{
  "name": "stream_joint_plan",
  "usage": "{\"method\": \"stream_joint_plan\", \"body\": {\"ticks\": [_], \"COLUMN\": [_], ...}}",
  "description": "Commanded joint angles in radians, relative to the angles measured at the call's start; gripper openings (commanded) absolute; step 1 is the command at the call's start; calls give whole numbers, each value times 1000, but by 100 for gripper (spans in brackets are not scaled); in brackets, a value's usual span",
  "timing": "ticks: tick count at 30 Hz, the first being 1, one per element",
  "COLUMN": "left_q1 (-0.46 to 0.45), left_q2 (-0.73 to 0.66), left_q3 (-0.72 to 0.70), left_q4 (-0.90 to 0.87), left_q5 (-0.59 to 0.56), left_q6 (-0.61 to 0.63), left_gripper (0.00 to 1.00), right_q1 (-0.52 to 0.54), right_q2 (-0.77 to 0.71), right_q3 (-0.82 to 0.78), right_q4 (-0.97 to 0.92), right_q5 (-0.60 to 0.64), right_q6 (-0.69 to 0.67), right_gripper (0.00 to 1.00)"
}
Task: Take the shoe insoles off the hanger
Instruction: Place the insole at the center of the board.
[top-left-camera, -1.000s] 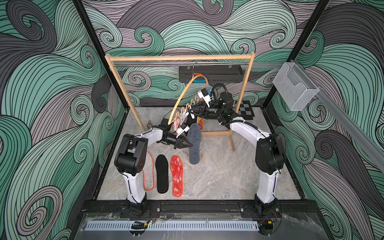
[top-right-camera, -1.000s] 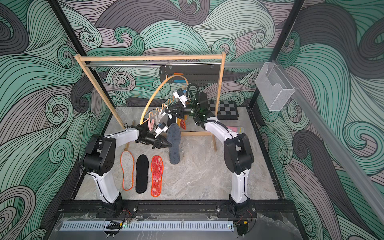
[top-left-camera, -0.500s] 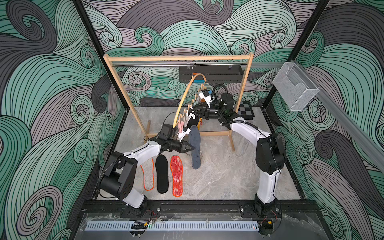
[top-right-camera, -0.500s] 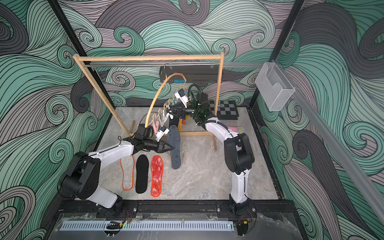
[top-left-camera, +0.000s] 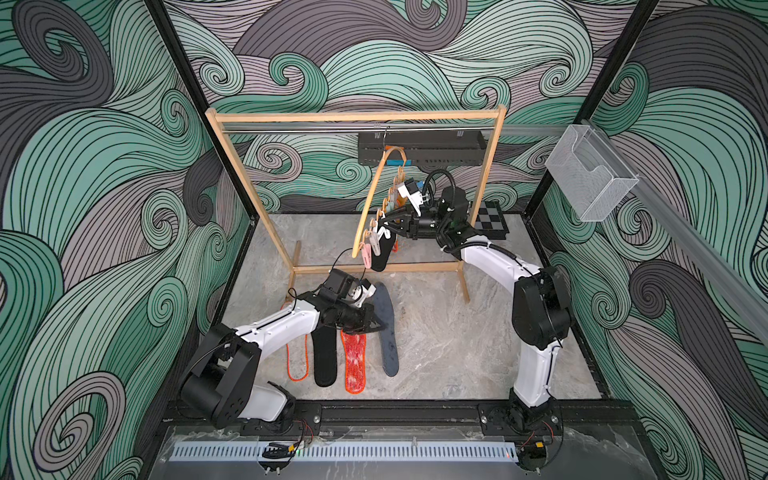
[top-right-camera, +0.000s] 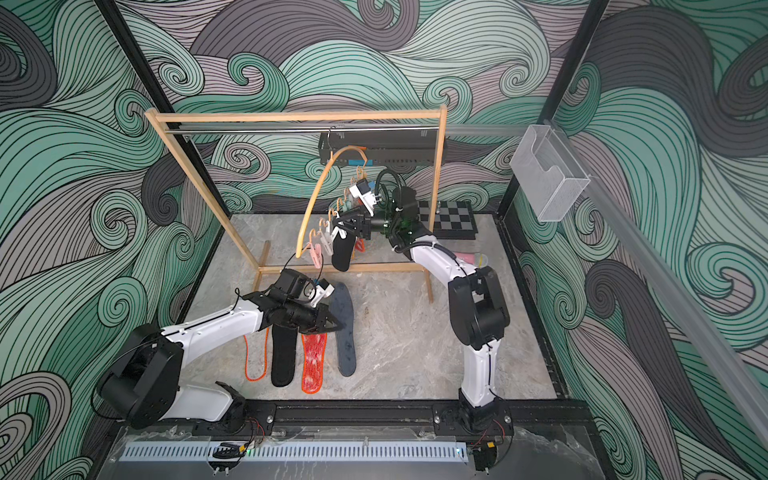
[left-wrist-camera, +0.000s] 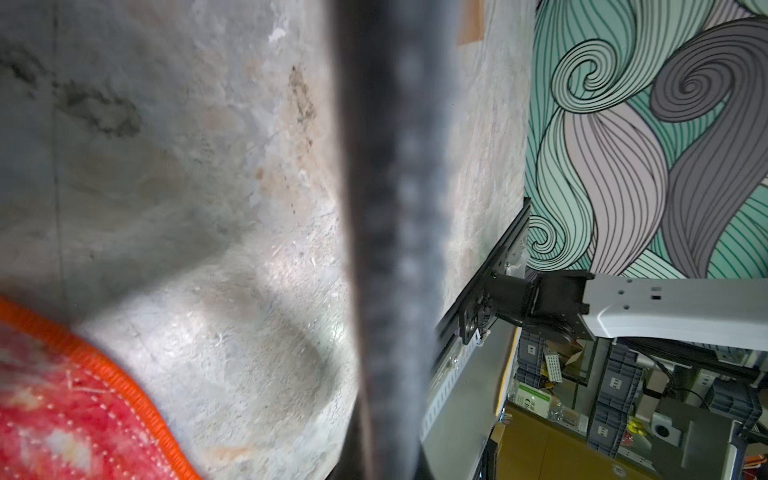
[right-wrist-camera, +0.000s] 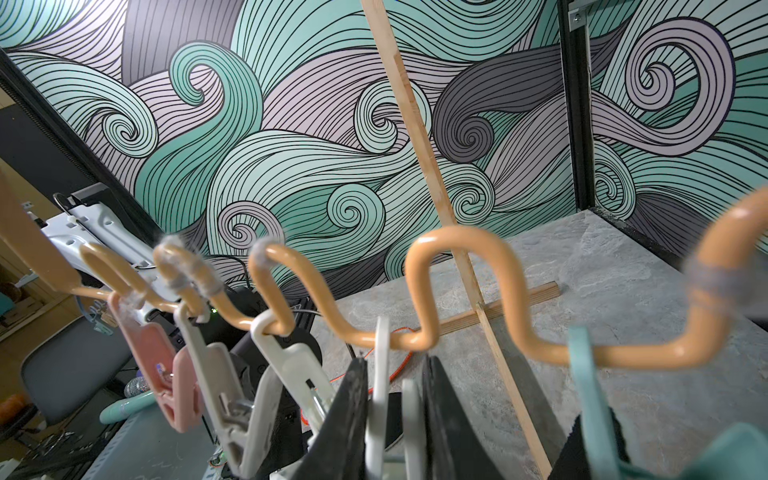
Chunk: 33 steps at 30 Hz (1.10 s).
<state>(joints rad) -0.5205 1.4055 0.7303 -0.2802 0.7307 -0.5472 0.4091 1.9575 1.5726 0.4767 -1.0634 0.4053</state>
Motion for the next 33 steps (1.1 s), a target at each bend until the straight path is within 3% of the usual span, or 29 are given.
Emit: {"method": "stream_joint_plan", "body": {"ticks": [1,10,14,16,22,33], "left_q1": [-27,-65,-64,-64,-64,-64], "left_q2": [10,174,220,209,207,123], "left_q3": [-15,19,70,74,87,181], "left_q4": [-67,-101,-213,-237,-267,-424], "left_q5": [-56,-107,-162,-177,-219,-293], "left_q6": [-26,8,74,84,97,144], "left_gripper": [0,0,0,4,31,37], "right_q1": [4,4,4,4,5,10], "right_q2": [-40,-42,-40,-34,-24,-32], "right_q3": [-25,-26,-37,-37,-36,-38], "right_q4": [-4,-1,5,6,11,3], "right_q5": [2,-3,-1,2,-1,-6], "right_q6": [6,8,7,9,13,4], "right_gripper": [8,9,10,10,10,11]}}
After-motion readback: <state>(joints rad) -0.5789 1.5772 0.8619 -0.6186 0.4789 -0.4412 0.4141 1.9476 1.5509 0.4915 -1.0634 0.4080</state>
